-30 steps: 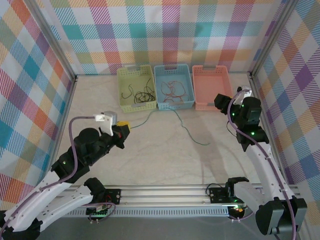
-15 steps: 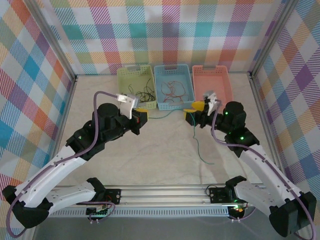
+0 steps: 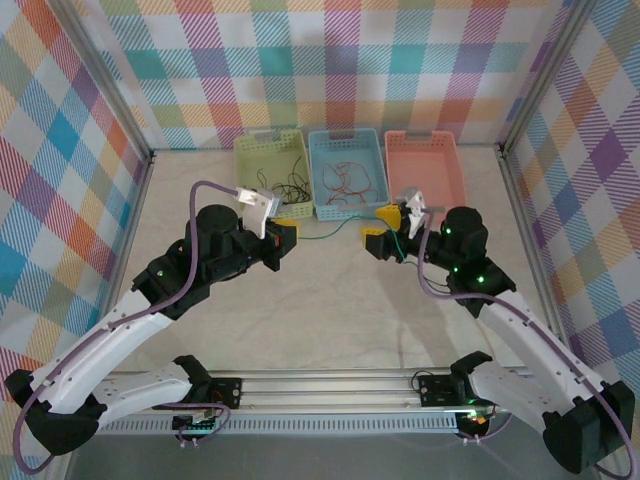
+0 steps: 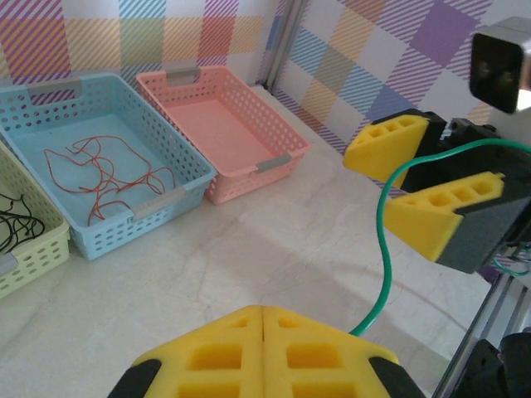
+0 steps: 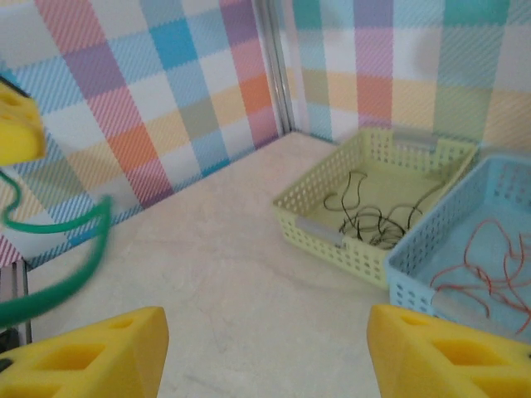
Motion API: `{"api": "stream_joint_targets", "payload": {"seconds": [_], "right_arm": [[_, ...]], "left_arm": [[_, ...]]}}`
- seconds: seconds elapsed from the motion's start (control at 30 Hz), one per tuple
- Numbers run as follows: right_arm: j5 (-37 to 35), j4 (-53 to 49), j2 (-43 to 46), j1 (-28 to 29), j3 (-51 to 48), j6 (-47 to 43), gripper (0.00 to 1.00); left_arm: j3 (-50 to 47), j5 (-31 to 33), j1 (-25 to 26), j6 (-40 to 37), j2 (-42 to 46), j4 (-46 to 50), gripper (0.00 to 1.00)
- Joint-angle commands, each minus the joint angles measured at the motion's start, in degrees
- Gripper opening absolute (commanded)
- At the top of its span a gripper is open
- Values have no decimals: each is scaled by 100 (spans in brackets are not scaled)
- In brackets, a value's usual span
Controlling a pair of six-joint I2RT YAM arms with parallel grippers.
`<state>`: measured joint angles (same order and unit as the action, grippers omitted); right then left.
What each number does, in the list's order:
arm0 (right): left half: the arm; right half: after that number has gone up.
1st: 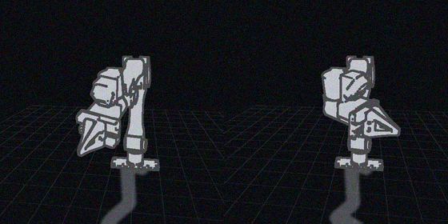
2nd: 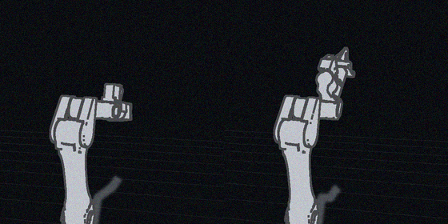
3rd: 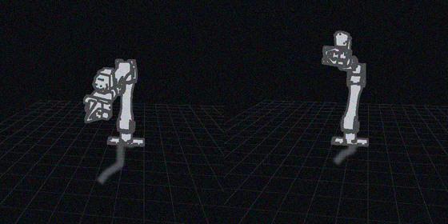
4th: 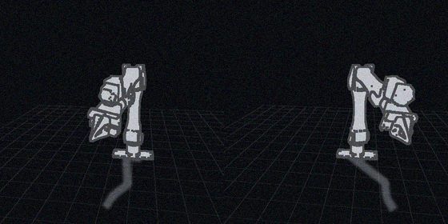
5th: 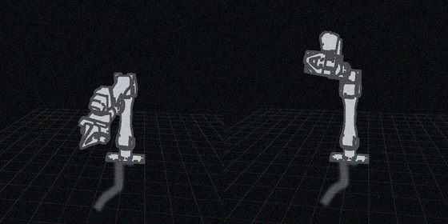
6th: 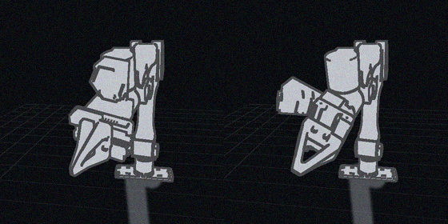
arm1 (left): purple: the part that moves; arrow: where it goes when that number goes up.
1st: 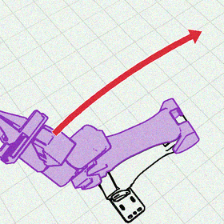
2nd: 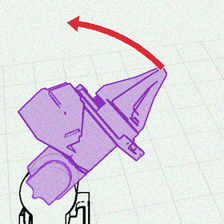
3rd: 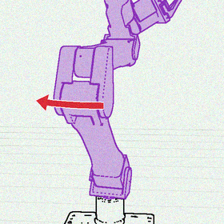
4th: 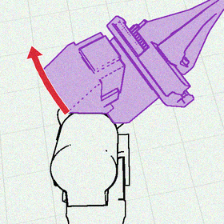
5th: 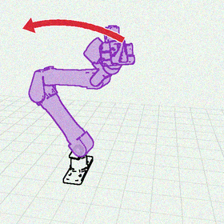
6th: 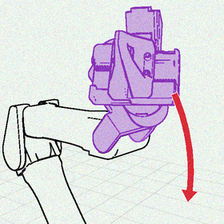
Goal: Untangle the cables
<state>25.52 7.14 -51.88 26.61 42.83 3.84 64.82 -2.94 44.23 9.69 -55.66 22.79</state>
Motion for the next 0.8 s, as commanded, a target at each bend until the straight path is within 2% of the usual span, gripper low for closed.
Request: {"api": "stream_joint_targets", "payload": {"seconds": [0.0, 0.2, 0.4, 0.5, 0.57, 0.67, 0.73, 0.77], "right_arm": [[649, 1445, 192, 28, -336, 124, 67], [489, 1982, -22, 45, -254, 474, 65], [-14, 2134, -106, 45, -227, 565, 49], [-72, 2259, -185, 46, -214, 627, 45], [56, 2238, -268, 46, -145, 635, 34], [65, 2128, -352, 45, -68, 644, 11], [-112, 2046, -374, 46, -55, 621, 0], [-303, 1949, -360, 46, -27, 598, 0]], "left_arm": [[-87, -124, 4, 189, 12, -127, 0], [-313, -218, 0, 273, 6, -270, 0], [-439, -307, 6, 318, -3, -349, 0], [-491, -433, 6, 340, 3, -412, 0], [-527, -464, 6, 357, 4, -433, 0], [-568, -427, 6, 362, 25, -437, 0], [-591, -401, 4, 362, 59, -449, 0], [-601, -380, -2, 367, 72, -435, 0]]}}
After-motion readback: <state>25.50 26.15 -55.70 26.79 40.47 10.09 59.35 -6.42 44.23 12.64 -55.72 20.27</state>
